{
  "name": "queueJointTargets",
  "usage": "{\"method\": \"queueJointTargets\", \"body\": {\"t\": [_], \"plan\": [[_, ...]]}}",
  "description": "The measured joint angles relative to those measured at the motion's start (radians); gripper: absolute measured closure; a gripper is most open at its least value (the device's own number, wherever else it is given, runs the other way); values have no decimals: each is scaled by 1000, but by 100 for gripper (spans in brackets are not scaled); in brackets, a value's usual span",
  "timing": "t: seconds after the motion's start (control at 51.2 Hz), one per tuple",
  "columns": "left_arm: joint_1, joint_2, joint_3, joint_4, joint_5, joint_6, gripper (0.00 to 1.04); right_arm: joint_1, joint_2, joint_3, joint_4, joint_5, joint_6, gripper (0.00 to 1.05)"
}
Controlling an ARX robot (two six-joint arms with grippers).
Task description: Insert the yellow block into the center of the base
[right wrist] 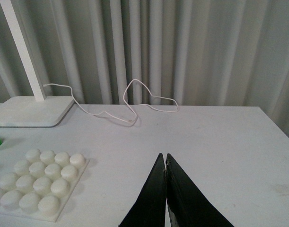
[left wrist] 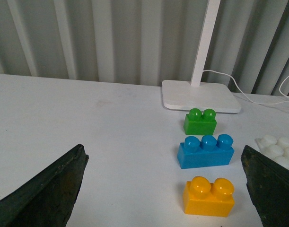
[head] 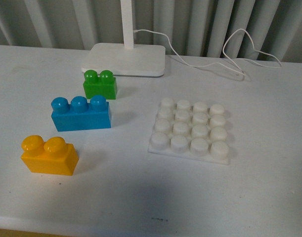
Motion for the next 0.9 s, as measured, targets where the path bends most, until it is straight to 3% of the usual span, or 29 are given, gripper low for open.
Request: {"method": "queueJointTargets", "body": {"t": [0.098, 0.312, 0.644, 0.781, 0.859, 0.898], "plan": [[0, 0, 0, 0, -1, 0, 6, 0, -108, 0, -140, 0, 0, 104], [0, 0, 0, 0, 0, 0, 6, 0, -143, 0, -148, 0, 0, 104], [-26, 107, 27, -16, -46, -5, 6, 0, -143, 0, -149, 0, -2, 47], [5, 285, 86, 91, 95, 76, 6, 0, -143, 0, -149, -2, -2, 25], [38, 443, 168, 143, 253, 194, 6, 0, -144, 0, -149, -1, -1, 8], [40, 528, 206, 137, 336, 280, 6, 0, -144, 0, -149, -1, -1, 9]]}}
